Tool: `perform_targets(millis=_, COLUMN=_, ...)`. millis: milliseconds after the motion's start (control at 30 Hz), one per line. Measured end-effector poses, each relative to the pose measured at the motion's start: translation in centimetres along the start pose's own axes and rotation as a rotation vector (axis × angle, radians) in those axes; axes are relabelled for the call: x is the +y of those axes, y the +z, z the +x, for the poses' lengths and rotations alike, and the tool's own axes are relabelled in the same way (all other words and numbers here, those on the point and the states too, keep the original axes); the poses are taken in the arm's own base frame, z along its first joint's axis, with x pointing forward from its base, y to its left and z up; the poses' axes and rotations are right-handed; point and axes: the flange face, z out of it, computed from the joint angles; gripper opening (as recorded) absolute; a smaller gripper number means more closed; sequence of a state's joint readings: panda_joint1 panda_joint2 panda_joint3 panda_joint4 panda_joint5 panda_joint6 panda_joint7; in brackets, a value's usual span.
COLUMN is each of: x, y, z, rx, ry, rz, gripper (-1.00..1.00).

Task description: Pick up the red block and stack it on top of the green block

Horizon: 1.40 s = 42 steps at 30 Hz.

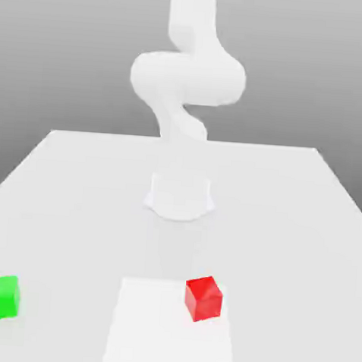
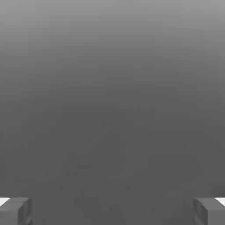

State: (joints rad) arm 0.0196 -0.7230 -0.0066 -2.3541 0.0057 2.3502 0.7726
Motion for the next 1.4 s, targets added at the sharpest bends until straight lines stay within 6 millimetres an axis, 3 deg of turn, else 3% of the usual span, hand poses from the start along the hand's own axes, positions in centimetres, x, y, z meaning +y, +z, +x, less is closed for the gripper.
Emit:
perform_targets(millis=133, x=1.6, y=10.3, z=-3.1, rx=-0.130, ry=-0.062, rz=-0.086, gripper=0.00)
perform_targets(millis=300, x=5.3, y=20.8, z=-9.1, rx=-0.284, ry=-0.143, rz=-0.193, gripper=0.00)
perform_targets(millis=467, x=11.2, y=29.0, z=-17.1, rx=-0.444, ry=-0.234, rz=-0.309, gripper=0.00)
perform_targets(millis=567, x=15.4, y=32.1, z=-22.0, rx=-0.535, ry=-0.290, rz=-0.378, gripper=0.00)
perform_targets(millis=633, x=17.6, y=33.6, z=-24.5, rx=-0.575, ry=-0.316, rz=-0.409, gripper=0.00)
perform_targets(millis=833, x=20.7, y=37.8, z=-27.6, rx=-0.588, ry=-0.323, rz=-0.419, gripper=0.00)
perform_targets(millis=867, x=21.0, y=38.2, z=-27.9, rx=-0.588, ry=-0.323, rz=-0.419, gripper=-1.00)
perform_targets(millis=1100, x=21.0, y=38.2, z=-27.9, rx=-0.588, ry=-0.323, rz=-0.420, gripper=-1.00)
perform_targets(millis=1300, x=18.6, y=34.4, z=-25.5, rx=-0.588, ry=-0.324, rz=-0.420, gripper=-1.00)
perform_targets(millis=1400, x=18.3, y=34.4, z=-22.6, rx=-0.591, ry=-0.307, rz=-0.423, gripper=-1.00)
